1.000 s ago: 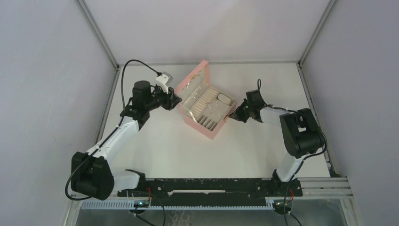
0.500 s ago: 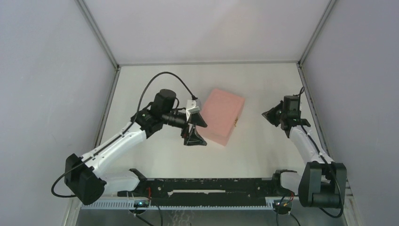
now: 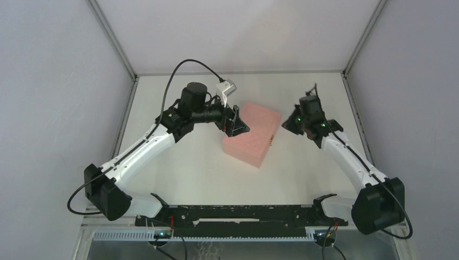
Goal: Organize the mixed jewelry
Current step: Reset both arms
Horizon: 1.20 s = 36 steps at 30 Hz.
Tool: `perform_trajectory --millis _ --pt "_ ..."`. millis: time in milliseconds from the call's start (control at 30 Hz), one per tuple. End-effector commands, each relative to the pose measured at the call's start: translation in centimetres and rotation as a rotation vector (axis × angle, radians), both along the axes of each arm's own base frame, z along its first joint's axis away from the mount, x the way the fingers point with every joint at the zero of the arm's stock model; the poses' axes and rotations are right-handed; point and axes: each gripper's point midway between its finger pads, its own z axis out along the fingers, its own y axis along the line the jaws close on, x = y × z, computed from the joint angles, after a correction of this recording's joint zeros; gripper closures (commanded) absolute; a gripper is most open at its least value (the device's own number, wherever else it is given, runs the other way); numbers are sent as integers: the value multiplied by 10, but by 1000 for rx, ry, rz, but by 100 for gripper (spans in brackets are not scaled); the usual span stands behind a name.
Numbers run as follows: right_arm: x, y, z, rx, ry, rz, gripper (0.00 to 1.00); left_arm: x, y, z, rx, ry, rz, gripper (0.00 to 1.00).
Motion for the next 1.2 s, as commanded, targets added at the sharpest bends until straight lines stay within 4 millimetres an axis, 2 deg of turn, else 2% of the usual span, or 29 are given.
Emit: perform_trajectory --millis 0,67,167,267,367,533,567,600,667,800,867,900,967,1133,1167 --pt "18 25 33 -178 -40 142 100 34 21 4 24 90 254 0" --pt "21 40 36 -229 -9 194 100 37 36 8 0 105 301 0" --pt "28 51 40 -281 22 228 100 45 60 7 -12 111 375 0" --pt "31 58 34 -288 65 239 100 49 81 -1 9 120 436 0" --pt "27 62 4 -299 158 249 100 49 91 -10 32 135 467 0" --pt "13 59 -72 -373 379 271 100 45 95 -23 47 158 482 0" --pt "11 59 -72 -375 393 270 100 45 95 -25 51 161 482 0" --pt "11 60 -65 -375 379 268 100 44 96 -26 53 164 481 0" --pt "18 64 -35 -362 289 261 100 43 97 -27 58 162 483 0" --pt "31 77 44 -313 63 261 100 47 99 -24 58 149 500 0" --pt "28 84 61 -302 16 280 100 48 101 -22 55 144 508 0" --pt "25 87 59 -305 20 290 100 49 103 -21 56 143 516 0" --pt "15 90 36 -317 77 298 100 50 107 -21 62 140 533 0" --pt "-26 93 -64 -319 307 339 100 52 124 -21 75 136 579 0" --pt "-32 93 -76 -324 344 347 100 53 127 -21 75 134 585 0"
